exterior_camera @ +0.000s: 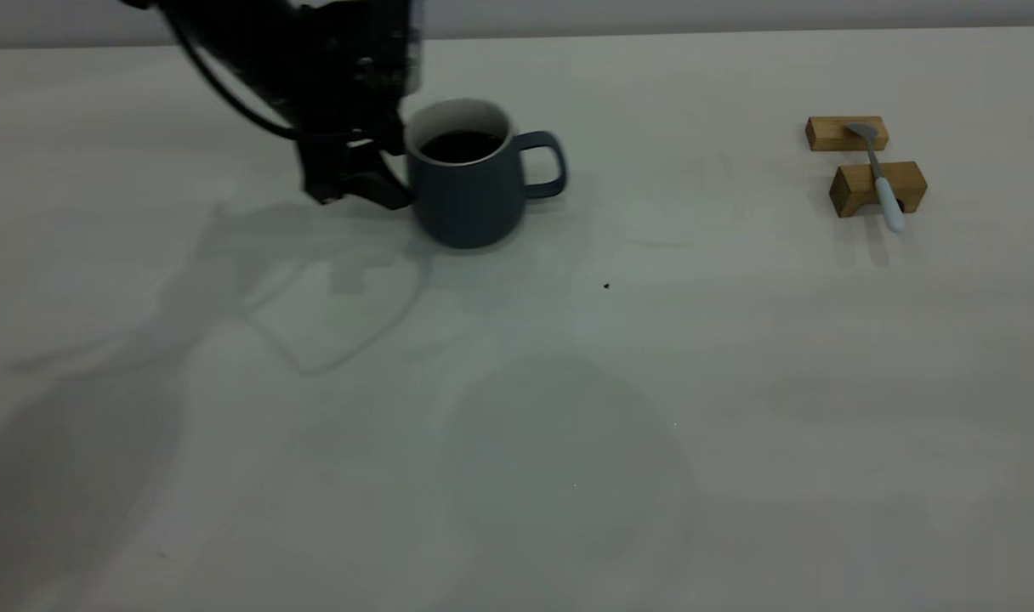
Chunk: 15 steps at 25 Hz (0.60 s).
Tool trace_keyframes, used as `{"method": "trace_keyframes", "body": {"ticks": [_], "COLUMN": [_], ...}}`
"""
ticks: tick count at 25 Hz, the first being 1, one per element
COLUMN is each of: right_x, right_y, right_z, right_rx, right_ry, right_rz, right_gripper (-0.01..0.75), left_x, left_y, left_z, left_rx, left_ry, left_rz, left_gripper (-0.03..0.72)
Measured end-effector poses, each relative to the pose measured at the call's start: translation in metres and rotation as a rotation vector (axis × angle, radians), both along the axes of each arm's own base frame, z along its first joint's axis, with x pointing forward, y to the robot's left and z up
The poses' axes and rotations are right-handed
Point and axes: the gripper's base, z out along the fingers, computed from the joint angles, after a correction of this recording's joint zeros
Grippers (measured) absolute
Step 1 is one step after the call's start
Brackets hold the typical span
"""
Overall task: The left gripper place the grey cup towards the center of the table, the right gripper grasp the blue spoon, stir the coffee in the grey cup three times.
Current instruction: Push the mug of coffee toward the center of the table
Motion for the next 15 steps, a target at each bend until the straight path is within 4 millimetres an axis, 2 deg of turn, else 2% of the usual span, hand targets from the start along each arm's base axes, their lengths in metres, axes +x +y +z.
{"method": "trace_keyframes", "body": {"ticks": [8,15], "right_x": [0.0,0.0], "right_y": [0.0,0.0], "right_z": [0.0,0.0], "right_rx": [0.0,0.0], "right_ry": [0.0,0.0], "right_rz": [0.0,0.0], "right_gripper": [0.238,0.238], "left_x": [-0.003,-0.01], "left_y": [-0.059,-0.082], "left_z": [-0.008,-0.011], "left_rx": [-0.034,-0.082], "left_ry": [-0.006,0.017], "left_rz": [-0.049,-0.038], "left_gripper": [0.585,0.585]}}
